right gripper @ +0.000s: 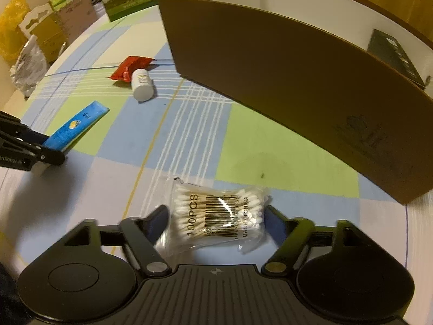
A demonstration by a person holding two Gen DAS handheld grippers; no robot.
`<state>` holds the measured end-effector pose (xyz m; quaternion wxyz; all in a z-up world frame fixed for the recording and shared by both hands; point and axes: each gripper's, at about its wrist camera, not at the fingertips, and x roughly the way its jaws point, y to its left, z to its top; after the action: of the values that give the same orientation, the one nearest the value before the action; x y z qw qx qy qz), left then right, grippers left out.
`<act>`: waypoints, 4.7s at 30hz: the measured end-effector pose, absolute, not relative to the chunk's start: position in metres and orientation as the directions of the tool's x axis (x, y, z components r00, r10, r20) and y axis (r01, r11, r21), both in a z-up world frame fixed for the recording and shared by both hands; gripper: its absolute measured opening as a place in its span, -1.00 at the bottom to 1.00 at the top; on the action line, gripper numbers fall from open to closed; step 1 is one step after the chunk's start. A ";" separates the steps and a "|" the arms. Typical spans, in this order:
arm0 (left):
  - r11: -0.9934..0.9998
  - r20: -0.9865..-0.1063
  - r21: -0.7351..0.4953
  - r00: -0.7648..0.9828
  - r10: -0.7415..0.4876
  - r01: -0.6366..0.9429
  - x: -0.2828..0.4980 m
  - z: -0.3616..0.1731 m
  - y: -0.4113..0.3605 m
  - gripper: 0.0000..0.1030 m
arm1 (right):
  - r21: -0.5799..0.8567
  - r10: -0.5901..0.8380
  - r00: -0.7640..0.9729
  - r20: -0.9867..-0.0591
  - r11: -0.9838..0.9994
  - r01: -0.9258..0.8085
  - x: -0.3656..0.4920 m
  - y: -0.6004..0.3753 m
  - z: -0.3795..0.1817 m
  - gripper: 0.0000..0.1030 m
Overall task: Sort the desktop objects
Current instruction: 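Grasp the blue tube with the left tool while the right tool grasps the cotton-swab bag, then carry the blue tube over the brown box while the right tool carries the swab bag, then lower the blue tube into the box while the right tool lowers the swab bag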
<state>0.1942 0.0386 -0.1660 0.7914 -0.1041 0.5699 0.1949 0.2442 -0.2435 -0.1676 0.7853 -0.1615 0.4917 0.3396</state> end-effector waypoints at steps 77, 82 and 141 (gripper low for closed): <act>0.970 -0.754 -0.008 0.639 0.154 -0.244 0.289 -0.044 -0.072 -0.45 | 0.095 0.523 0.448 -0.725 0.720 -0.687 0.295 -0.316 -0.038 0.30; 0.974 -0.737 -0.026 0.663 0.134 -0.227 0.322 -0.036 -0.075 -0.45 | 0.062 0.519 0.470 -0.714 0.716 -0.696 0.326 -0.316 -0.032 0.30; 0.860 -0.894 -0.054 0.408 0.184 -0.507 0.533 -0.150 -0.013 -0.37 | -0.047 0.479 0.236 -0.846 0.375 -0.926 0.521 -0.251 -0.115 0.31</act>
<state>0.5333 -0.0129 -0.1500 0.8235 -0.1606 0.5020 0.2098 0.5214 -0.2506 -0.1150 0.7319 -0.2873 0.3894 0.4798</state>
